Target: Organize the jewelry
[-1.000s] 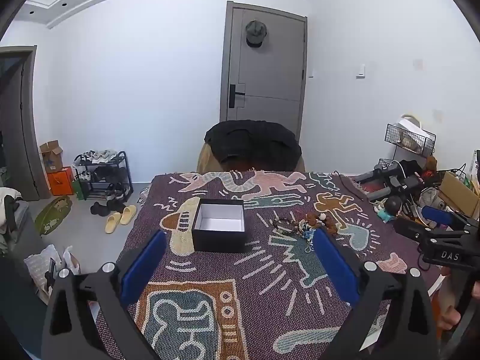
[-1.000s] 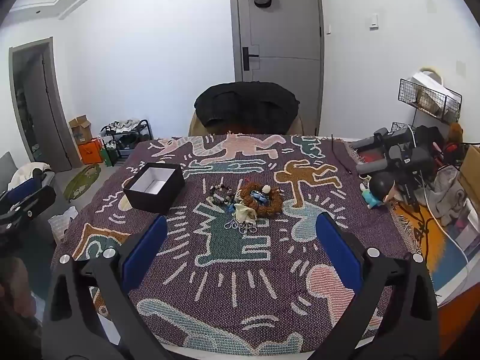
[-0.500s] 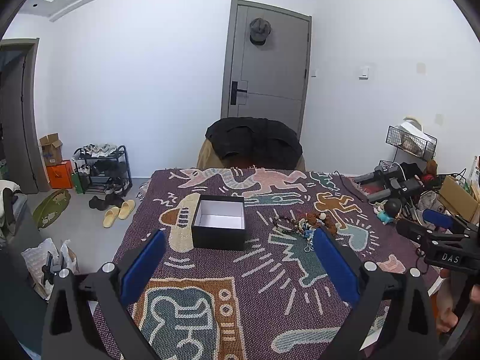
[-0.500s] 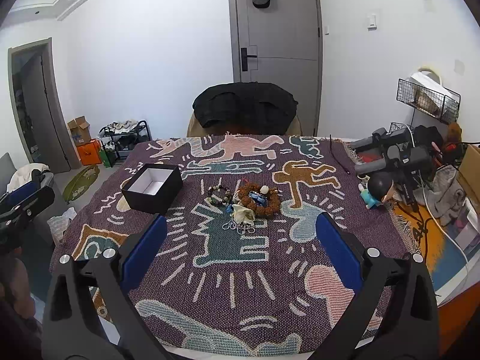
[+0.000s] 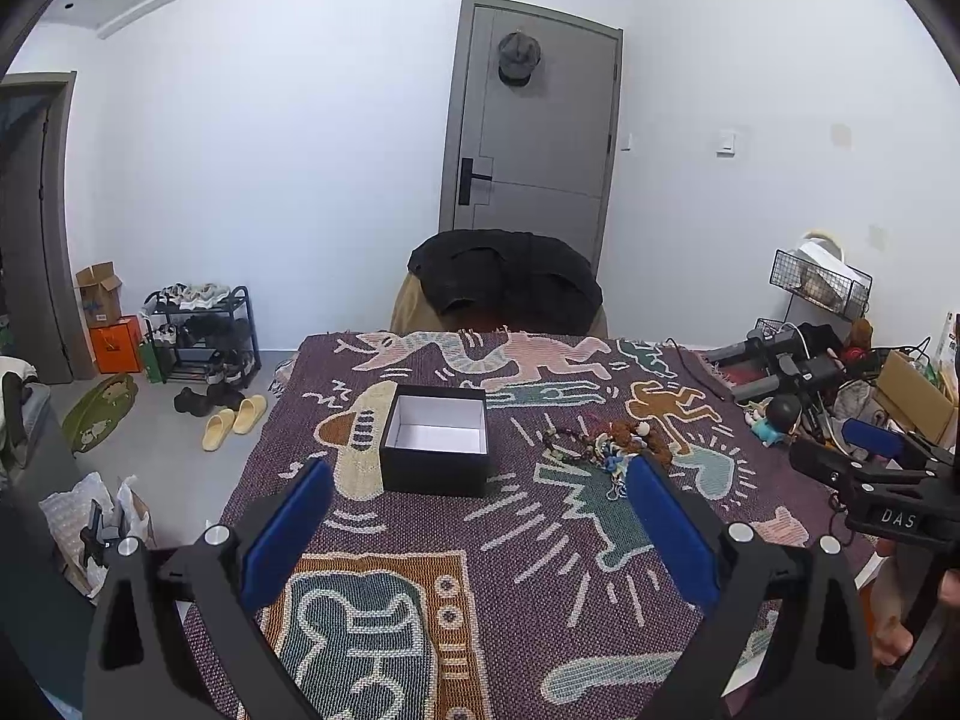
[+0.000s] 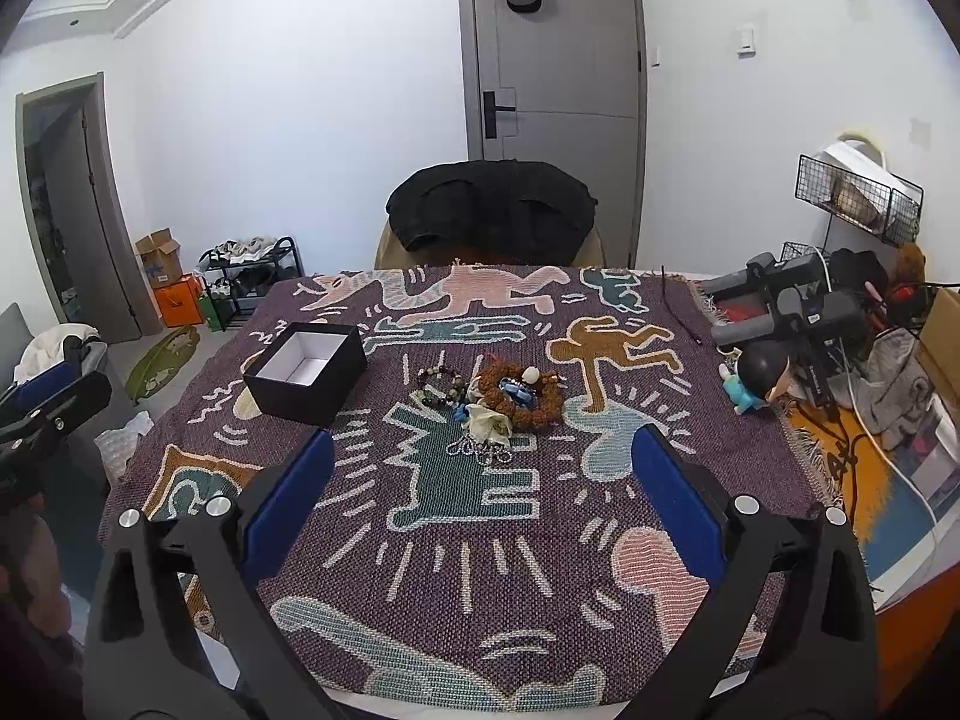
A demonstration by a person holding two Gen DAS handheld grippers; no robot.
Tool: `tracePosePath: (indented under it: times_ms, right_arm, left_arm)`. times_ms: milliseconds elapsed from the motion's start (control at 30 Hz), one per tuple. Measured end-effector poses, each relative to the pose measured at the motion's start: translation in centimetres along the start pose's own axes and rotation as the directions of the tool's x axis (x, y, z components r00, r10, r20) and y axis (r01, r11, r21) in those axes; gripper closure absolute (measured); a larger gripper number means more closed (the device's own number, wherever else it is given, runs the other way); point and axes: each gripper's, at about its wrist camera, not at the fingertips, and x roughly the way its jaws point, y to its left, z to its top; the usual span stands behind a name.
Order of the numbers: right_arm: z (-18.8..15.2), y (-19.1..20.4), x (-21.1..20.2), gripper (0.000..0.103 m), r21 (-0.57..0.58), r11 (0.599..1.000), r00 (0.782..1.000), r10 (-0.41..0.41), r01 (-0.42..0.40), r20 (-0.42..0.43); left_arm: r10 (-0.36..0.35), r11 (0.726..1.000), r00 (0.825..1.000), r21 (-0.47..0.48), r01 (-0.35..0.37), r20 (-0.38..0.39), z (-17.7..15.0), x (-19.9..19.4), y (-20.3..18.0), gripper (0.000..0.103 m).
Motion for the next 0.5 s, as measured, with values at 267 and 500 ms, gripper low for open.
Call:
tracePosePath:
  times_ms: [267,500]
  right_arm:
    - [-0.07,0.06,0.11,0.004,-0.004,1.0,1.0,-0.007,0.007,0.001]
    - [-0.12,0.01,0.06,0.004,0.0,1.0,1.0,-0.003,0.003,0.002]
  left_arm:
    - [-0.002,1.0,1.0,-0.001,0.002,-0.002,0.04,0.09,-0.02,0.008]
    - [-0.005,1.0,1.0,0.003,0.005,-0.003,-0.02,0.18,0.01,0.008]
